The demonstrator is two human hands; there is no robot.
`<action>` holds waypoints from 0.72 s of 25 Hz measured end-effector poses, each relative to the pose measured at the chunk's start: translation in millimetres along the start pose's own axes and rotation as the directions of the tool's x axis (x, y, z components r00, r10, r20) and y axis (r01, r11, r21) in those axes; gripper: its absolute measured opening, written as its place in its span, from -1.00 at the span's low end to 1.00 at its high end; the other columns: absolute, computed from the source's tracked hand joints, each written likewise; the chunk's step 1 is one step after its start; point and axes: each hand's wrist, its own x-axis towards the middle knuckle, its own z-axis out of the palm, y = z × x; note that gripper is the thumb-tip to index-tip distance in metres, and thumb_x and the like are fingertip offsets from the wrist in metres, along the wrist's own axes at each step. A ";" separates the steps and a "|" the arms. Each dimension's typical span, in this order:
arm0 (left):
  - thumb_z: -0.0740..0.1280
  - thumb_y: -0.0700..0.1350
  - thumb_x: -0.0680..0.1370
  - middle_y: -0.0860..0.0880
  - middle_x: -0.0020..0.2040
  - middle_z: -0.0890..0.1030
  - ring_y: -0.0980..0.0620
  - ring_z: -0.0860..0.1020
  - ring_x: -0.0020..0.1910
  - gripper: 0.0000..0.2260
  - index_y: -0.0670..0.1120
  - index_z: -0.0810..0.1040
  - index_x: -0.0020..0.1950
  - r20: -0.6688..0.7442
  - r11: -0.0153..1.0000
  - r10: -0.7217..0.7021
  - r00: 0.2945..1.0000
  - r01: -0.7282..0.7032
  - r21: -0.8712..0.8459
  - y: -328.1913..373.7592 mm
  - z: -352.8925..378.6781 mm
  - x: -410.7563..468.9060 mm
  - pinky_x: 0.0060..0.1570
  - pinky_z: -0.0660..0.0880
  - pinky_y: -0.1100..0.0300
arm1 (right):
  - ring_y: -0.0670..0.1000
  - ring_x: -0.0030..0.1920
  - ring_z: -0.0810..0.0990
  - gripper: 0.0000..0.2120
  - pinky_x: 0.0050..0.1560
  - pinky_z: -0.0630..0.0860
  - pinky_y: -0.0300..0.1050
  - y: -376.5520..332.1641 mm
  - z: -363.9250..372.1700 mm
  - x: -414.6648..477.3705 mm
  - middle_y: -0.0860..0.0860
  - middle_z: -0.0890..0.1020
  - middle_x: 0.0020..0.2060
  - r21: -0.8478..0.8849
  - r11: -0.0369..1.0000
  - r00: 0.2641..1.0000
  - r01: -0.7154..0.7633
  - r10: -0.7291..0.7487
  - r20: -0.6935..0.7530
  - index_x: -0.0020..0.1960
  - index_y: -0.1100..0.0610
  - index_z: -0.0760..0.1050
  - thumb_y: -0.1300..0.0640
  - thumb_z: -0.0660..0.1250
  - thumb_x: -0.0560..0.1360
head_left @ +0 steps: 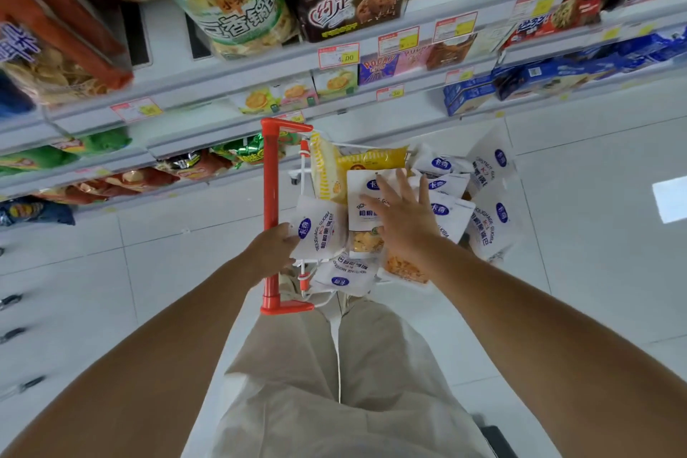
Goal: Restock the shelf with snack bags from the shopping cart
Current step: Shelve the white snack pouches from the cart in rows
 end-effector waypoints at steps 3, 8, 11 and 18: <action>0.17 -0.17 0.67 -0.20 0.32 0.41 -0.09 0.50 0.12 -0.72 -0.22 0.39 0.36 0.000 0.996 -0.010 1.000 0.010 -0.088 -1.4 -7.3 0.3 0.11 0.56 0.11 | 0.21 0.53 -0.29 -0.35 0.43 -0.26 0.41 3.0 -7.5 13.9 0.01 -0.18 0.57 -0.075 0.997 0.993 -0.022 0.030 0.118 0.56 -0.14 -0.06 0.14 0.16 0.59; 0.16 -0.16 0.67 -0.18 0.25 0.45 -0.13 0.54 0.07 -0.73 -0.22 0.40 0.34 -0.014 1.000 0.005 1.000 -0.005 -0.023 1.4 -9.2 0.4 0.06 0.59 0.06 | 0.18 0.54 -0.26 -0.37 0.44 -0.22 0.40 6.2 -0.9 12.0 0.00 -0.15 0.58 -0.116 0.993 0.996 -0.014 0.024 0.088 0.56 -0.11 -0.03 0.20 0.12 0.59; 0.15 -0.15 0.67 -0.20 0.18 0.48 -0.15 0.56 0.01 -0.75 -0.23 0.42 0.29 -0.052 0.998 0.027 0.998 -0.024 0.049 0.3 -11.4 -2.4 0.05 0.61 -0.04 | 0.14 0.56 -0.21 -0.39 0.46 -0.24 0.35 7.3 1.4 13.8 -0.01 -0.09 0.58 -0.063 0.998 0.997 -0.025 0.030 0.076 0.56 -0.11 0.02 0.20 0.14 0.59; 0.13 -0.13 0.67 -0.09 0.07 0.47 0.07 0.53 -0.29 -0.81 -0.19 0.42 0.19 -0.111 0.988 0.107 0.988 -0.093 0.126 -3.9 -8.9 -10.9 -0.42 0.49 0.29 | 0.09 0.55 0.02 -0.39 0.51 0.03 0.09 24.5 -11.1 20.7 0.01 0.08 0.56 0.299 0.945 0.991 -0.131 0.128 0.031 0.53 -0.01 0.16 0.32 0.20 0.55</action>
